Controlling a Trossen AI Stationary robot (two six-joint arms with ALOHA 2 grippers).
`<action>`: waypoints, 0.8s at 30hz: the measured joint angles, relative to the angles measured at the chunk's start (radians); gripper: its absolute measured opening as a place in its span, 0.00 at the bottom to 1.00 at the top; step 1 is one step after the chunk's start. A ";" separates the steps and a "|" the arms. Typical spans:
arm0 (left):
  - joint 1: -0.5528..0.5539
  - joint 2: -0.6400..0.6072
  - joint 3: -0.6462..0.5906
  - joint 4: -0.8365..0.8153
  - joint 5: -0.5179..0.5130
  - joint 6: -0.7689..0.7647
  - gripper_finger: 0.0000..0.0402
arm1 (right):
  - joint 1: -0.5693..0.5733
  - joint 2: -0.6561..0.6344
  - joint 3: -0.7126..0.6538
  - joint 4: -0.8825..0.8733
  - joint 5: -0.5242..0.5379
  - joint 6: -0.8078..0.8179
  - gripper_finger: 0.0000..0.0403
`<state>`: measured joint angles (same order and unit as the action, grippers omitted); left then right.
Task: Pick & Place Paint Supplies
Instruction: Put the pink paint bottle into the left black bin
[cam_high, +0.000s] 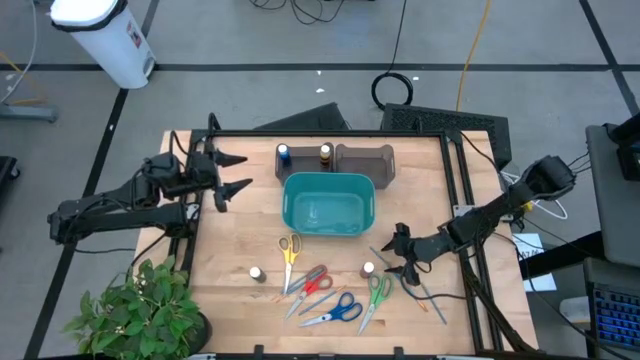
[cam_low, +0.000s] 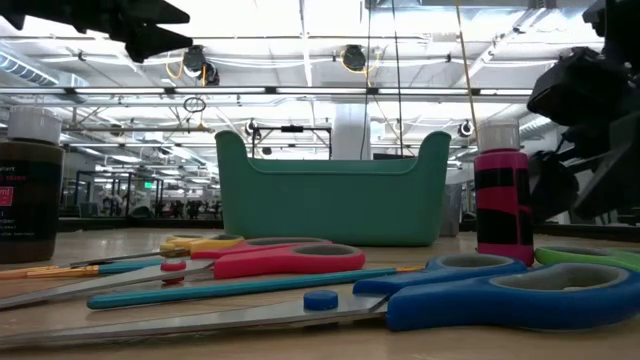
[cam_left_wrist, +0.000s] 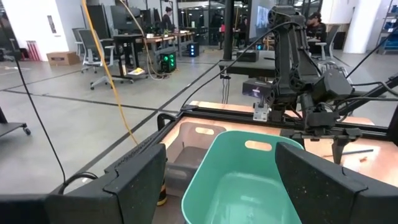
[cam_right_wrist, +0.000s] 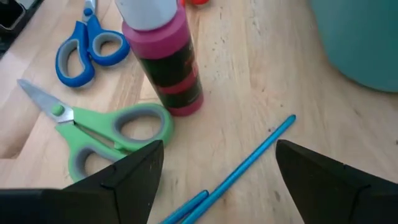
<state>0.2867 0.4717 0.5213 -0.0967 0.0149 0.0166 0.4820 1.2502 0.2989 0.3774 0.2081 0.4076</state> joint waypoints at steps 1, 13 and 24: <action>0.000 0.000 0.000 0.000 0.000 0.000 0.77 | 0.000 0.003 0.000 0.002 0.000 0.001 0.77; 0.000 0.000 0.000 -0.002 0.000 -0.005 0.77 | 0.000 0.090 0.000 0.076 0.000 0.021 0.78; 0.000 0.000 0.000 -0.002 0.001 -0.022 0.77 | 0.004 0.249 0.000 0.333 -0.002 0.003 0.78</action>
<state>0.2867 0.4713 0.5213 -0.0990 0.0154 -0.0057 0.4862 1.4995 0.2989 0.7102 0.2056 0.4106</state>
